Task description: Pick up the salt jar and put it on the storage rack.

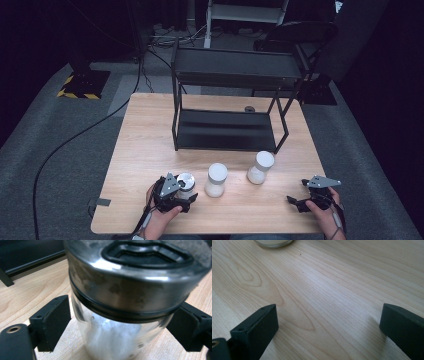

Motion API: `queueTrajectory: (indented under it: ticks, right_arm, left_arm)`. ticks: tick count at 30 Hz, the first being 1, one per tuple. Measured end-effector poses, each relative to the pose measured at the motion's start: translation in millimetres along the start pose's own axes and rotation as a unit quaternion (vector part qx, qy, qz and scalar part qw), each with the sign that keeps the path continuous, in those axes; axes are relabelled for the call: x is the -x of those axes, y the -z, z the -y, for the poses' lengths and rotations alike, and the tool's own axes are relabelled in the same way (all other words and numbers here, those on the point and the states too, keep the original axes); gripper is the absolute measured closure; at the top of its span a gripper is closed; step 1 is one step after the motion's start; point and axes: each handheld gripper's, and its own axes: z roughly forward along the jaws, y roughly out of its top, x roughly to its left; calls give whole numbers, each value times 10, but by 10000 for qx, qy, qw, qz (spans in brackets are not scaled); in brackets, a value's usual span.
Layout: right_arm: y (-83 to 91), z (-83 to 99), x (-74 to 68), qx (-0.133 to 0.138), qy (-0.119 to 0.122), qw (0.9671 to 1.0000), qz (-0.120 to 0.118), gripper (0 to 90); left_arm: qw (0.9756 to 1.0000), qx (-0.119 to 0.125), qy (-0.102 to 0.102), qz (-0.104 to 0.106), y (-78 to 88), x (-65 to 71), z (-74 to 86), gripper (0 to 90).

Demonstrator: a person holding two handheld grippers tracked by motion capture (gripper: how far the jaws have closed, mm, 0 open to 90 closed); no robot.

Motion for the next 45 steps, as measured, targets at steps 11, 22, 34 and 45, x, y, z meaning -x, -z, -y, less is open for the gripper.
queueTrajectory:
  ticks: [11,22,34,45]
  right_arm:
    - [0,0,1,-1,3,10000,-2,17]
    - [-1,-1,2,-3,2,10000,-6,16]
    - [-2,-2,3,-5,3,10000,-12,13]
    - [-2,-3,2,-8,3,10000,-10,13]
  left_arm:
    - [9999,126,-60,-76,-11,33,58,303]
    - [9997,224,-61,-89,-15,33,105,306]
    - [9998,152,-55,-99,7,31,2,306]
    - [9997,221,-29,-140,38,5,-121,307]
